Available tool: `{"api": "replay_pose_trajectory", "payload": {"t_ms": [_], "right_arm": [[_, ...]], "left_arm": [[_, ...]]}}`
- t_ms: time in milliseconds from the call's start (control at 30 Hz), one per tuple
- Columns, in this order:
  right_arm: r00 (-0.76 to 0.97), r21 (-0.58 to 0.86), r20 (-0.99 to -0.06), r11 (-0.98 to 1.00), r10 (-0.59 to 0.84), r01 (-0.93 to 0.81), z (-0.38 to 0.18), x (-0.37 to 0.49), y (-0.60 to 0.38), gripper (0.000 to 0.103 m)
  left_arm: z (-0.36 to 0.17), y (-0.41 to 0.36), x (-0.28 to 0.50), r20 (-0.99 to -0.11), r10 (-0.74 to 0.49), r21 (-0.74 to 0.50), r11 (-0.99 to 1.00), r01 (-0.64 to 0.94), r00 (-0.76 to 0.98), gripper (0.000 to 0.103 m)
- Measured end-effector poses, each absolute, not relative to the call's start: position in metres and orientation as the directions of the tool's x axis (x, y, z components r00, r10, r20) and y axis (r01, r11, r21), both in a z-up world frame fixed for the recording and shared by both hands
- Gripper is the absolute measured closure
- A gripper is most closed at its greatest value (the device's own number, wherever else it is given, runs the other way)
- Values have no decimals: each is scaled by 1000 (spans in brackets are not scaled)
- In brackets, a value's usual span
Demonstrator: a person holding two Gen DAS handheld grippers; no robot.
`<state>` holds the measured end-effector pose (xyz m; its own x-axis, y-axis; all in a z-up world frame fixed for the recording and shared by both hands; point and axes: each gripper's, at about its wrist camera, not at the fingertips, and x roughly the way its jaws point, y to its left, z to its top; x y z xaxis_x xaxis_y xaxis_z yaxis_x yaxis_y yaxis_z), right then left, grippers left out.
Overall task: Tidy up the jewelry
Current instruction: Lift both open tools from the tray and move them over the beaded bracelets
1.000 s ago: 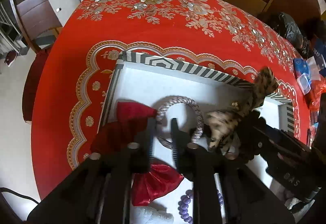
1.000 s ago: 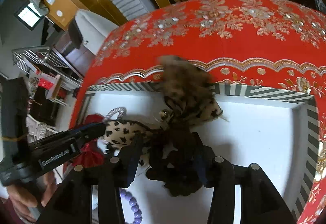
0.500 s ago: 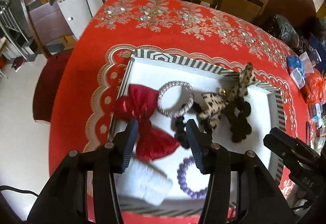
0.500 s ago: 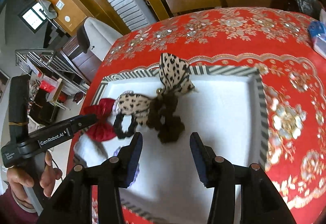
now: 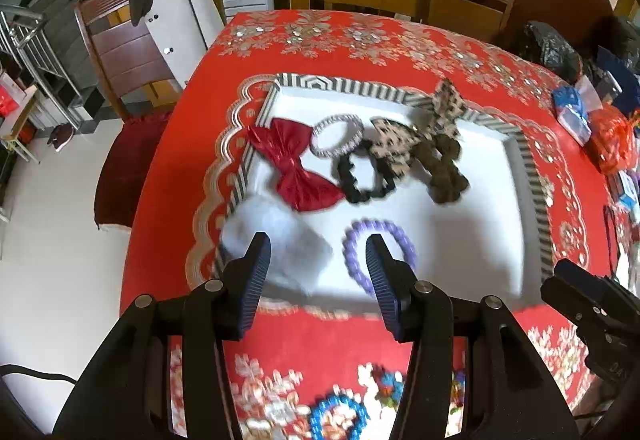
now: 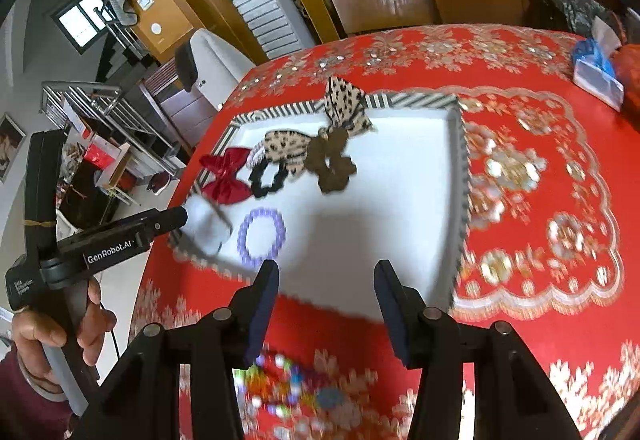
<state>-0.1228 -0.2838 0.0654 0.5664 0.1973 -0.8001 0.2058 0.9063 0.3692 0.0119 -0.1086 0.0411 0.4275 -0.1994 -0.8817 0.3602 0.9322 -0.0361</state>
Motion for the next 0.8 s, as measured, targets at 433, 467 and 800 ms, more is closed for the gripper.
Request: {"api": "replay_pose_trajectory", "payload": {"t_ms": [433, 467, 800], "right_arm": [[514, 357, -834, 905, 199, 229, 49, -211, -278, 55], [512, 356, -835, 907, 200, 226, 49, -215, -276, 55], [493, 377, -836, 905, 241, 197, 39, -232, -261, 55]], "left_arm": [[40, -77, -63, -899, -214, -77, 937, 341, 383, 44], [39, -74, -67, -900, -209, -74, 938, 339, 382, 44], [5, -40, -102, -931, -177, -83, 954, 287, 319, 44]]}}
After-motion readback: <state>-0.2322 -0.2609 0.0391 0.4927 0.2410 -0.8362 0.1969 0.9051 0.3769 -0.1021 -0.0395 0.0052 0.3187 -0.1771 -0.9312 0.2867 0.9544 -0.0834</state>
